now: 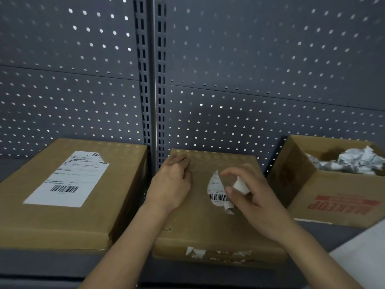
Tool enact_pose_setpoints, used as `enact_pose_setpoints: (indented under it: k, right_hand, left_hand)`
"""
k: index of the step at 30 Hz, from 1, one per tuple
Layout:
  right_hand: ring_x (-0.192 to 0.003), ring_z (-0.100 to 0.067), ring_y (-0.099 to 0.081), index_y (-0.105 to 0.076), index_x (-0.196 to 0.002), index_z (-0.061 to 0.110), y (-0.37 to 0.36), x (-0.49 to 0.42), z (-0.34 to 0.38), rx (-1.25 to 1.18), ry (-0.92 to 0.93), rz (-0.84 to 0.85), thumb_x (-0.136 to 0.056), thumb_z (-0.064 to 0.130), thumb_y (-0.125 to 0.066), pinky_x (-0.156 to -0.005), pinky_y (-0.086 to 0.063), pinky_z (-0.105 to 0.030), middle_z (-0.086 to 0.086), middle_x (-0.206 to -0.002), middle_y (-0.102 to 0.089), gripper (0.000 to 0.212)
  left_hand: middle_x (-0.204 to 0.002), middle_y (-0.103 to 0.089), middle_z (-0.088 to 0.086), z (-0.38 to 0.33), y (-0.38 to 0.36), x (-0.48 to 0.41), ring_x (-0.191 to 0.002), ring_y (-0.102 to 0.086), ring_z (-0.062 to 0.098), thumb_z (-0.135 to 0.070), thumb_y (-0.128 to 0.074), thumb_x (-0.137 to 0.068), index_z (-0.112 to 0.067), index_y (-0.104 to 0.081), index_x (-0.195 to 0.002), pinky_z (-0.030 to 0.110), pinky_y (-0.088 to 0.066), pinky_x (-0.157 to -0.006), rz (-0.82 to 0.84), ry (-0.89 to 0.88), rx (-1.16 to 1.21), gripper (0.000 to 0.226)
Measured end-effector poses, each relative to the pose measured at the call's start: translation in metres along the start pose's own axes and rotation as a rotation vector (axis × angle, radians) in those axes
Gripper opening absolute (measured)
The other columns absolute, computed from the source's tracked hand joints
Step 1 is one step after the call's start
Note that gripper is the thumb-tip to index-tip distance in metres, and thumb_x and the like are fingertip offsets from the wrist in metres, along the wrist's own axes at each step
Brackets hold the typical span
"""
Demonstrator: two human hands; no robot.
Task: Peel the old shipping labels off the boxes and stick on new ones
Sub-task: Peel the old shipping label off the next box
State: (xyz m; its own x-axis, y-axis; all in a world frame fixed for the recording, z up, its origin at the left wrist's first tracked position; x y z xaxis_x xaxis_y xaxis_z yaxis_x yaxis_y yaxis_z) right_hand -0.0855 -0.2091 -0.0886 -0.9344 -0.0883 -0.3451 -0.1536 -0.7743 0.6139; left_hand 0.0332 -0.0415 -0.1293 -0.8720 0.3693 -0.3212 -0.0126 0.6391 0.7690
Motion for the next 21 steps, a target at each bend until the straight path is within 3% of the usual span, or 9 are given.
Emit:
enact_pose_setpoints:
  k: [4,6,8,10,14,16,18,21]
  right_hand:
    - [-0.081,-0.006,-0.054,-0.049,-0.114,0.053,0.005,0.004,0.002,0.258,-0.02,0.054,-0.09,0.045,-0.058,-0.06,-0.043,-0.016,0.022,-0.101,-0.042,0.027]
    - [-0.087,-0.003,-0.05,-0.043,-0.116,0.059,0.004,0.006,0.001,0.407,-0.091,0.122,-0.073,0.071,-0.059,-0.061,-0.042,-0.017,0.025,-0.103,-0.037,0.047]
    - [-0.09,0.004,-0.047,-0.042,-0.114,0.059,0.002,0.008,0.001,0.545,-0.142,0.166,-0.062,0.085,-0.054,-0.061,-0.039,-0.015,0.027,-0.105,-0.034,0.059]
    - [-0.084,0.004,-0.049,-0.05,-0.102,0.049,0.001,0.007,0.002,0.626,-0.114,0.149,-0.067,0.082,-0.052,-0.057,-0.034,-0.013,0.024,-0.1,-0.037,0.048]
    - [-0.07,-0.004,-0.051,-0.056,-0.086,0.031,-0.001,0.01,-0.002,0.604,0.013,0.155,-0.091,0.059,-0.04,-0.055,-0.038,-0.02,0.016,-0.092,-0.042,0.032]
    - [-0.072,-0.003,-0.052,-0.052,-0.086,0.031,0.0,0.011,-0.004,0.533,0.027,0.143,-0.096,0.051,-0.039,-0.059,-0.04,-0.021,0.017,-0.091,-0.044,0.026]
    - [-0.08,-0.001,-0.053,-0.052,-0.089,0.031,0.005,0.012,-0.006,0.401,-0.011,0.023,-0.097,0.044,-0.04,-0.066,-0.038,-0.014,0.017,-0.09,-0.05,0.019]
    - [-0.083,-0.002,-0.057,-0.06,-0.111,0.035,0.011,0.015,-0.011,0.276,-0.059,-0.178,-0.1,0.025,-0.046,-0.07,-0.039,-0.008,0.016,-0.081,-0.059,0.02]
  left_hand:
    - [-0.149,-0.045,0.0,-0.001,0.0,-0.001,-0.144,-0.027,0.016,-0.015,-0.044,-0.096,-0.013,-0.051,-0.14,0.025,-0.017,-0.118,0.006,0.007,0.006,0.044]
    - [-0.15,-0.044,-0.001,-0.001,0.0,-0.001,-0.145,-0.026,0.015,-0.017,-0.044,-0.097,-0.014,-0.05,-0.141,0.026,-0.017,-0.119,0.007,0.012,0.009,0.045]
    - [-0.15,-0.043,-0.001,0.0,0.0,0.0,-0.145,-0.025,0.015,-0.018,-0.044,-0.097,-0.014,-0.049,-0.142,0.026,-0.017,-0.119,0.01,0.014,0.008,0.045]
    - [-0.15,-0.043,-0.001,0.0,0.0,0.0,-0.145,-0.025,0.014,-0.018,-0.044,-0.097,-0.014,-0.049,-0.142,0.026,-0.017,-0.119,0.013,0.016,0.009,0.045]
    - [-0.15,-0.043,-0.002,-0.001,0.0,0.0,-0.145,-0.026,0.014,-0.019,-0.043,-0.097,-0.016,-0.049,-0.142,0.027,-0.018,-0.118,0.016,0.022,0.005,0.045]
    - [-0.151,-0.042,-0.002,-0.002,0.001,0.001,-0.145,-0.025,0.015,-0.019,-0.043,-0.098,-0.016,-0.048,-0.142,0.027,-0.017,-0.118,0.021,0.025,0.008,0.045]
    - [-0.151,-0.042,-0.001,-0.002,0.001,0.001,-0.145,-0.025,0.015,-0.018,-0.043,-0.098,-0.015,-0.048,-0.142,0.027,-0.016,-0.119,0.025,0.024,0.007,0.045]
    - [-0.152,-0.041,-0.001,-0.003,0.002,0.002,-0.145,-0.024,0.015,-0.018,-0.043,-0.098,-0.015,-0.047,-0.143,0.026,-0.014,-0.118,0.025,0.025,-0.002,0.045]
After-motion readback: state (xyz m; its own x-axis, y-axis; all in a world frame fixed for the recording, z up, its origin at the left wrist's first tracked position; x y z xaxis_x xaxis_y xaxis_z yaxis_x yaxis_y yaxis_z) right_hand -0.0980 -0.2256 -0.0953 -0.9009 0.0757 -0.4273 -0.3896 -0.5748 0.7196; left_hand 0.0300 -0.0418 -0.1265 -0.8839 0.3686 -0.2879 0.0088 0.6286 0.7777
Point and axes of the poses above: each hand's wrist, its own x-axis away from the middle knuckle, its own y-axis out of the back of the hand, z = x × y, the point moved 2 cm from there along -x, towards the middle knuckle
